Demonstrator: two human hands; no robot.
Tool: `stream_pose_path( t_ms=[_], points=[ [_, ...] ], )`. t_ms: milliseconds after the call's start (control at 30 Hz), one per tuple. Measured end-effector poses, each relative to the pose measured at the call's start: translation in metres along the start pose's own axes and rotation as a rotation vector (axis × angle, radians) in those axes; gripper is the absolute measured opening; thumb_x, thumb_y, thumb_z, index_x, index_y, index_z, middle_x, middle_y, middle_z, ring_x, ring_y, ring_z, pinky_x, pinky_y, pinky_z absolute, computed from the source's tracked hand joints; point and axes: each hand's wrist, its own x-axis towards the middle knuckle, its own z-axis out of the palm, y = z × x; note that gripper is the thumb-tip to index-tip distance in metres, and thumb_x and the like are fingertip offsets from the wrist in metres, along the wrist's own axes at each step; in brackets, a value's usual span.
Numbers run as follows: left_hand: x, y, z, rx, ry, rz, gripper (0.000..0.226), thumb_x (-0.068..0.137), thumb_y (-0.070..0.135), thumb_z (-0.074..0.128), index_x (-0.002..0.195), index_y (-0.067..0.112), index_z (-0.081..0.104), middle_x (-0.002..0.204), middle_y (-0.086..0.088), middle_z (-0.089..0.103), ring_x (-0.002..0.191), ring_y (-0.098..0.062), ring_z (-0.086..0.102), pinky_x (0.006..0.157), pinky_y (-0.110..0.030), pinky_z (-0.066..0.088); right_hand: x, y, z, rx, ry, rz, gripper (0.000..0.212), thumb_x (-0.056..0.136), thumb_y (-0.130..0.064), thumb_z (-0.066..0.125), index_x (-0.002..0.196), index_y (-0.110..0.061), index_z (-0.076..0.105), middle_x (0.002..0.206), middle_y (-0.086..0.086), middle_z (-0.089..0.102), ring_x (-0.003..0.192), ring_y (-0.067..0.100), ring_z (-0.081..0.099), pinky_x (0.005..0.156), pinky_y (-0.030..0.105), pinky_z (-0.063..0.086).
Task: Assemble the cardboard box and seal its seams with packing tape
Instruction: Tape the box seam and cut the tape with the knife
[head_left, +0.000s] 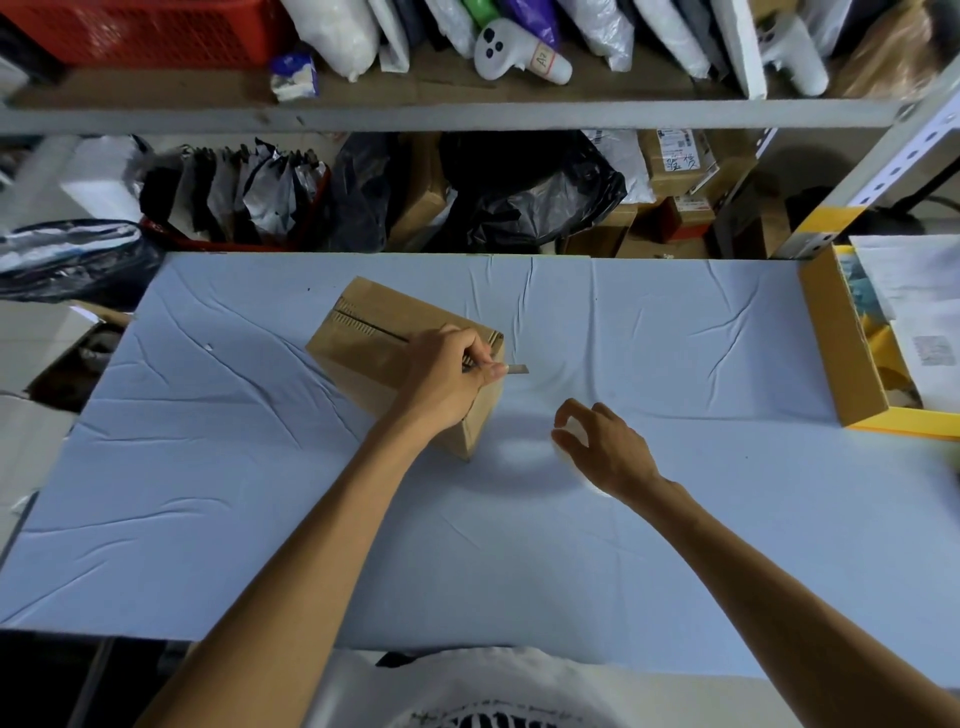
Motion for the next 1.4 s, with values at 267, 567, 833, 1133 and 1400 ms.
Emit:
stream_pose_path(
  t_ms=[267, 567, 833, 1133, 1400],
  points=[
    [-0.002, 0.003, -0.001, 0.004, 0.004, 0.0, 0.023, 0.08, 0.018, 0.075, 0.068, 0.017, 0.056, 0.096, -0.008, 0.065, 0.09, -0.022, 0.062, 0.084, -0.036, 0.049, -0.002, -0.01, 0.005, -0.074, 0.065, 0.01, 0.013, 0.096, -0.036, 0.044, 0.097, -0.03, 0.056, 0.088, -0.001, 0.052, 0.067, 0.024, 0.056, 0.058, 0.029, 0.043],
    [-0.006, 0.008, -0.007, -0.056, 0.055, 0.021, 0.02, 0.081, 0.02, 0.074, 0.071, 0.012, 0.059, 0.089, -0.009, 0.068, 0.085, -0.023, 0.064, 0.08, -0.04, 0.052, 0.008, -0.015, 0.0, 0.143, 0.109, 0.018, 0.048, 0.089, -0.04, 0.061, 0.134, -0.029, 0.045, 0.12, 0.004, 0.06, 0.102, 0.029, 0.059, 0.08, 0.035, 0.046],
    [-0.015, -0.002, -0.018, -0.147, 0.026, -0.013, 0.022, 0.085, 0.024, 0.07, 0.07, 0.014, 0.057, 0.068, 0.007, 0.056, 0.068, -0.007, 0.05, 0.062, -0.015, 0.038, 0.023, -0.024, 0.009, 0.052, 0.21, -0.034, 0.05, 0.084, -0.023, 0.07, 0.129, -0.01, 0.05, 0.127, 0.012, 0.06, 0.11, 0.033, 0.056, 0.082, 0.035, 0.045],
    [-0.019, -0.011, -0.02, -0.164, -0.022, 0.007, 0.019, 0.08, 0.022, 0.075, 0.073, 0.007, 0.065, 0.062, 0.009, 0.057, 0.056, 0.002, 0.048, 0.057, -0.008, 0.037, 0.013, -0.012, 0.035, -0.044, 0.065, -0.042, 0.049, 0.079, -0.013, 0.071, 0.119, -0.016, 0.043, 0.117, 0.009, 0.064, 0.075, 0.022, 0.054, 0.068, 0.027, 0.036],
    [-0.025, -0.011, -0.035, -0.133, -0.107, 0.024, 0.02, 0.072, 0.026, 0.08, 0.078, 0.008, 0.074, 0.071, 0.001, 0.067, 0.06, 0.003, 0.052, 0.057, -0.006, 0.038, 0.018, -0.021, 0.012, -0.066, -0.021, -0.003, 0.069, 0.071, -0.026, 0.08, 0.13, -0.014, 0.046, 0.126, 0.008, 0.058, 0.111, 0.031, 0.056, 0.082, 0.034, 0.046]
  ],
)
